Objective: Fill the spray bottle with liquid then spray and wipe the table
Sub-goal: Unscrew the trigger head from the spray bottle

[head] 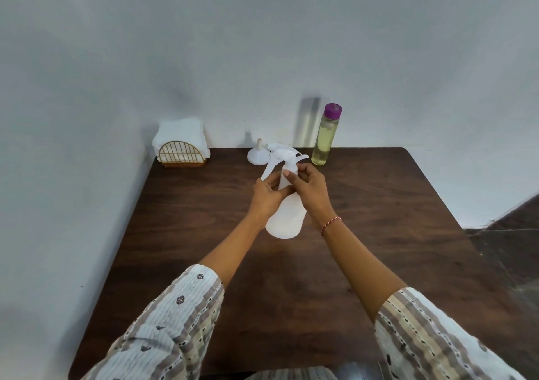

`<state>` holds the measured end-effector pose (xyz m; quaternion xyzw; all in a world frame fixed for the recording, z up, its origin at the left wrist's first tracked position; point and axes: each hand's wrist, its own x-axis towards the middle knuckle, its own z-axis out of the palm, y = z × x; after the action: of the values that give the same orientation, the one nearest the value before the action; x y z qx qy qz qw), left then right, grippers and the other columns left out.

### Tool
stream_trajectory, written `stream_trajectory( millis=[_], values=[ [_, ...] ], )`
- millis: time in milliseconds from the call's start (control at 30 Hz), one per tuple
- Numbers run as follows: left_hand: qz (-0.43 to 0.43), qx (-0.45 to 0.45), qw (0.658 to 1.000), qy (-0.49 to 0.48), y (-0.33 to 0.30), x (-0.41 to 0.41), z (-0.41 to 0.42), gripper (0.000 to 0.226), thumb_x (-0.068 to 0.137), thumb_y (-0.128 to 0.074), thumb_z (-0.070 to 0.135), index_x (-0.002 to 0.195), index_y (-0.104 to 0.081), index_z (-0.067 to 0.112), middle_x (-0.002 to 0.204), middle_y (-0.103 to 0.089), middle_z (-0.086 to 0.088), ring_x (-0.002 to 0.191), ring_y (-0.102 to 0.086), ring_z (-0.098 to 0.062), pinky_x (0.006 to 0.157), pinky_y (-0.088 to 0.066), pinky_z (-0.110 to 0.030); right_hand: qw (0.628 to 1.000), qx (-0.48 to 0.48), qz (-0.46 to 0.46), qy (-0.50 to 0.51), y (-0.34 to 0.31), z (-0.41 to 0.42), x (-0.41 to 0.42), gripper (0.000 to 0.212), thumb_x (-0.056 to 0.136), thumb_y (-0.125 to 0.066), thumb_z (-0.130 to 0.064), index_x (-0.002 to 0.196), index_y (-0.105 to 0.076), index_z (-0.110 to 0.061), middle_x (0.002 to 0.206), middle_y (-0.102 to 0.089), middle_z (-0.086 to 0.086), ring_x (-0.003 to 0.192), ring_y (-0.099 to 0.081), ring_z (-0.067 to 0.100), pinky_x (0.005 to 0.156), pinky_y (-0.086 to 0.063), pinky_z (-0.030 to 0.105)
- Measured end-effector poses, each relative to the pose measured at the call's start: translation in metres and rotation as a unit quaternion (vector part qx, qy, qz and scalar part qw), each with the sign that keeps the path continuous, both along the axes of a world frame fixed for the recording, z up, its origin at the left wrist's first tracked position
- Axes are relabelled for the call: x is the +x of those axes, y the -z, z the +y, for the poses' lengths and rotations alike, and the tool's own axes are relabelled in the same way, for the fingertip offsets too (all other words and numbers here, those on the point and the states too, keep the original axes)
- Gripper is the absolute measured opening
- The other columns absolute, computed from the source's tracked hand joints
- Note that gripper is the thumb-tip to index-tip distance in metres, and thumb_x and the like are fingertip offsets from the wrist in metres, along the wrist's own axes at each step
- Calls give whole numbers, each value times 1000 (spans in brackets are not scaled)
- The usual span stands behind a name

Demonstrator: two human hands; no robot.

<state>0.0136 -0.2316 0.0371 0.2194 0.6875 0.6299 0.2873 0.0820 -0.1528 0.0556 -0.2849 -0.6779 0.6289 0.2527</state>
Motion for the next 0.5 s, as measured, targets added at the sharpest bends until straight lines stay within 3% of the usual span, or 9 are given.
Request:
stream_trajectory(
  millis=[100, 200, 333, 500],
  values=[
    [-9, 3, 1000, -1, 0, -3, -4, 31, 84, -67, 19, 115, -65, 14, 106, -71, -7, 94, -68, -25, 84, -56, -42, 998, -16, 9, -62, 0, 1, 2, 21, 92, -56, -19, 113, -55, -15, 108, -66, 8, 102, -64, 26, 90, -53, 40],
    [-7, -1, 1000, 8, -1, -3, -4, 27, 84, -67, 18, 111, -66, 16, 104, -71, -5, 92, -68, -24, 82, -57, -42, 1000, 2, -28, 1, 5, -1, -2, 42, 82, -70, -27, 114, -48, -14, 109, -67, 8, 100, -65, 23, 88, -54, 40],
    [-1, -6, 1000, 16, -1, -3, -2, 27, 85, -67, 20, 111, -65, 20, 106, -70, -5, 93, -68, -25, 83, -56, -45, 999, 25, -27, 25, 3, -3, -2, 28, 83, -68, -23, 104, -56, -9, 100, -69, 11, 93, -67, 25, 86, -55, 43],
    [8, -8, 1000, 20, 0, -9, -5, 32, 82, -69, 19, 114, -65, 18, 106, -70, -5, 94, -67, -23, 85, -55, -41, 998, 3, -26, -64, 3, 0, 0, 27, 96, -50, -22, 122, -49, -15, 118, -61, 10, 108, -61, 26, 95, -51, 44]
  ],
)
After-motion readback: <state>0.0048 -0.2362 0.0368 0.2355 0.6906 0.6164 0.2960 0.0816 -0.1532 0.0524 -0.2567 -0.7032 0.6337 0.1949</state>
